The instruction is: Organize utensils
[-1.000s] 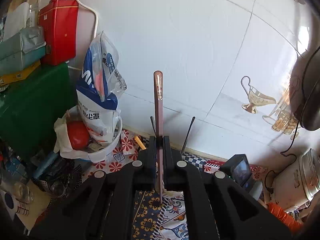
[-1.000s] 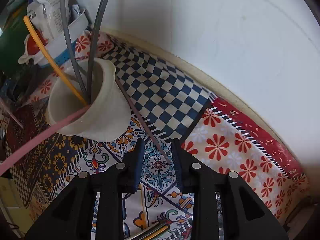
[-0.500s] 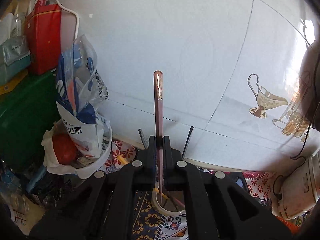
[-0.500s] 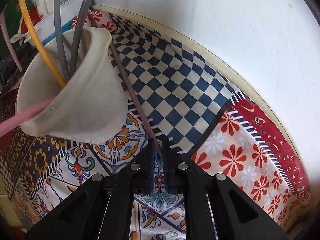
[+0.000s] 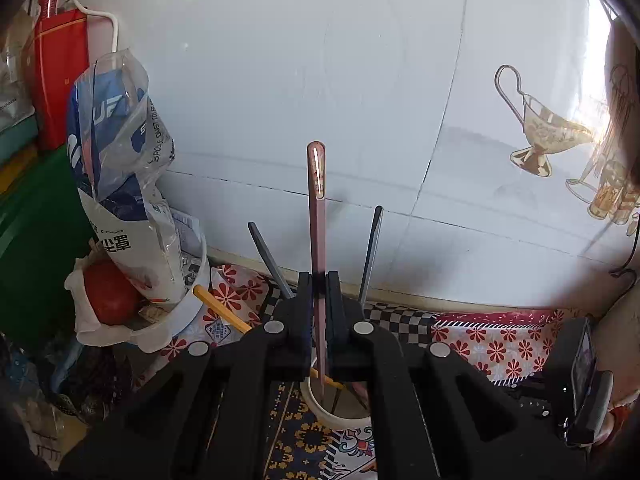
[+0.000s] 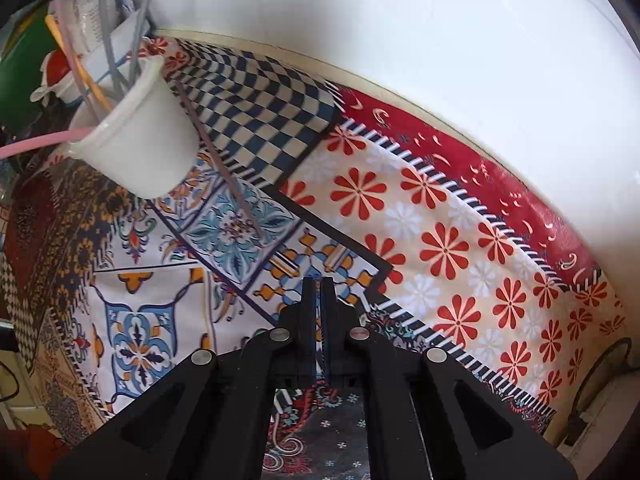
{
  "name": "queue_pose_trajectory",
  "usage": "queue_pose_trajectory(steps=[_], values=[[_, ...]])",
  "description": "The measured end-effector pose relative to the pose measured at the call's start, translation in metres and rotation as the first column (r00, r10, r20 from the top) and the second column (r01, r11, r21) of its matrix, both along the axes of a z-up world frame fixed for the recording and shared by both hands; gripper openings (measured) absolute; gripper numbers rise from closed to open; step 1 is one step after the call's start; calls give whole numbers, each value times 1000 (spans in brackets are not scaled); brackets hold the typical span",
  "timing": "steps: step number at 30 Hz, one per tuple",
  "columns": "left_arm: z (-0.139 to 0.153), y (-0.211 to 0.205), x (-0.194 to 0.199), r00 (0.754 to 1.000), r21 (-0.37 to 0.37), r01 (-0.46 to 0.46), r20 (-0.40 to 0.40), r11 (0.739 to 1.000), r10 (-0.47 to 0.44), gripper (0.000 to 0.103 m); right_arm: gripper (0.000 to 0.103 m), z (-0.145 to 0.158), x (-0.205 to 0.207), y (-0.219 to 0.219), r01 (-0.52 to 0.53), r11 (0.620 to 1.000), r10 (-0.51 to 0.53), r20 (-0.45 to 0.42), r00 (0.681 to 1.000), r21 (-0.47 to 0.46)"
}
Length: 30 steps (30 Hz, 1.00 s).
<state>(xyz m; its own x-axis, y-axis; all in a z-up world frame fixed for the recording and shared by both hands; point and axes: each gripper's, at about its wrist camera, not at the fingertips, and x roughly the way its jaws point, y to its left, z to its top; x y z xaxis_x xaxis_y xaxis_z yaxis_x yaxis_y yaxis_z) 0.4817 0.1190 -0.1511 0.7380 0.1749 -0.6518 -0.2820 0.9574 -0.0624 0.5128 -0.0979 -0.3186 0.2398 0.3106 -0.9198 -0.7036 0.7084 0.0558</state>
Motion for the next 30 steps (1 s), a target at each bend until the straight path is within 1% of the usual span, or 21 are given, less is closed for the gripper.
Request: queue_pose_trajectory(steps=[1,2,3,7,9,10,12,13,14,15,17,19,22,24,27,30], values=[[-2,1,0,1000,-8,-1,-7,1000,1,4,13,2,0,10,-19,1000,19,8,1000,-8],[-3,1,1,1000,-16,-2,-13,1000,2,4,23,2,4,21,-36,999,36,14,999,-14],[-4,3,1,1000,-24,-4,-17,1000,4,4,29,0,10,29,-53,999,53,17,998,-11],[-6,9,0,1000,-61,-3,-29,998,1,4,29,-16,24,76,-103,994,104,35,994,-36],[-6,12,0,999,-82,-1,-35,997,-2,4,29,-25,32,92,-120,992,120,-2,993,-36],[-7,14,0,999,-91,1,-37,996,-4,4,29,-28,35,97,-123,992,122,-16,992,-34],[-8,14,1,999,-101,4,-42,995,-8,4,27,-28,34,106,-130,991,130,10,991,-28],[-9,14,2,999,-105,4,-45,994,-9,4,24,-28,35,110,-136,990,136,3,991,-28],[-11,14,2,999,-106,6,-47,994,-11,4,15,-28,36,113,-137,990,137,3,991,-27],[-12,13,3,999,-102,8,-51,995,-13,4,8,-28,35,116,-141,989,141,5,990,-31],[-15,12,4,998,-90,10,-60,996,-15,4,8,-28,34,118,-140,990,140,11,990,-33],[-17,10,5,997,-82,17,-71,996,-22,4,7,-27,33,110,-119,992,119,14,993,-42],[-17,4,3,995,-75,31,-92,997,-38,4,6,-24,28,83,-63,997,64,16,998,-46],[-16,0,-1,994,-65,39,-100,997,-46,4,6,-23,27,61,-19,999,19,-4,1000,-42],[-14,-8,-9,992,-49,58,-110,997,-63,5,6,-24,18,27,29,997,-30,-11,999,-66],[-10,-15,-21,989,-41,82,-119,996,-86,9,5,-30,7,-8,79,992,-83,-32,996,-94]])
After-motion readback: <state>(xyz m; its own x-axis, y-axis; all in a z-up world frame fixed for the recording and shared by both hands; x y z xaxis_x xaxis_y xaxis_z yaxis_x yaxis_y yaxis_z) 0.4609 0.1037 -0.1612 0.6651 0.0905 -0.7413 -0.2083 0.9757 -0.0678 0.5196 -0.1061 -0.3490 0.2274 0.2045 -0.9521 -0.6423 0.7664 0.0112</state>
